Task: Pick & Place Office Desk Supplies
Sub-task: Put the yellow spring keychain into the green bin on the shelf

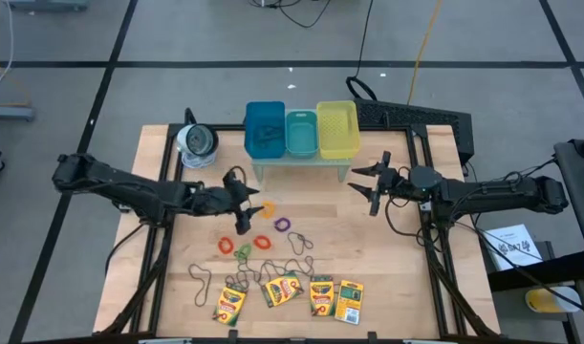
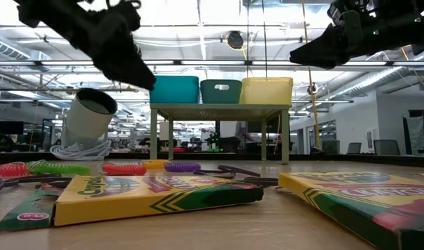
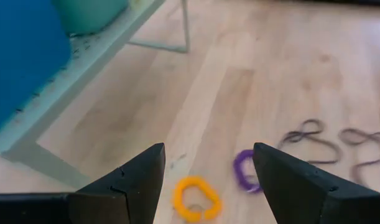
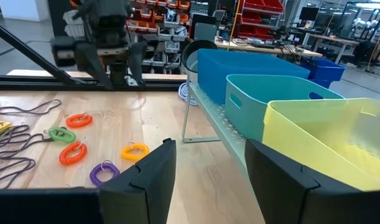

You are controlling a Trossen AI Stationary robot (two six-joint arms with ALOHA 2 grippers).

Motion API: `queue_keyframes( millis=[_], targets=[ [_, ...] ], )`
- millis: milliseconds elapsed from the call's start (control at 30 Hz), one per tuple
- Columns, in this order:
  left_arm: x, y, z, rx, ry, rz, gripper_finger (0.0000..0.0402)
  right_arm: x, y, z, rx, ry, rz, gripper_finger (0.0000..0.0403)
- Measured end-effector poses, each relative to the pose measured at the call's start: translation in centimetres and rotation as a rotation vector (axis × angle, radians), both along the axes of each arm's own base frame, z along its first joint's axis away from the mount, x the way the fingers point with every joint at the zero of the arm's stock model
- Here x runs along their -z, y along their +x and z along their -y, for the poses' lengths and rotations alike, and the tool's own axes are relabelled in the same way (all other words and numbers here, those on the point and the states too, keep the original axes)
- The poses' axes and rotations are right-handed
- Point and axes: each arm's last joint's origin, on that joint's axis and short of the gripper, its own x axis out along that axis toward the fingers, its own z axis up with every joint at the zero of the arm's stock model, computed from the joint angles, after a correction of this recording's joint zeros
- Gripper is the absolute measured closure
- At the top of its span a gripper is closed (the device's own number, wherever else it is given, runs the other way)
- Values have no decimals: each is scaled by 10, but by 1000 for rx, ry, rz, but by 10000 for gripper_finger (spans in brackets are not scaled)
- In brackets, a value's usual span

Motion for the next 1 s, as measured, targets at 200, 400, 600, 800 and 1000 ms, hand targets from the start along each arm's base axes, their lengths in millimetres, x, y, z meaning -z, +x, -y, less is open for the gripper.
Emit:
queue_keyframes(
  millis=[200, 400, 600, 800, 1000],
  targets=[
    [28, 17, 2, -21, -1, -84, 147, 1, 1, 0, 0, -2, -6, 220],
    [56, 27, 2, -103, -21, -162, 147, 1, 1, 0, 0, -6, -7, 220],
    [79, 33, -6, -225, -22, -203, 147, 1, 1, 0, 0, -6, -6, 222],
    [101, 40, -12, -258, -52, -235, 147, 1, 1, 0, 0, -6, -6, 222],
    [115, 42, -14, -264, -125, -270, 147, 1, 1, 0, 0, -6, -6, 222]
  ],
)
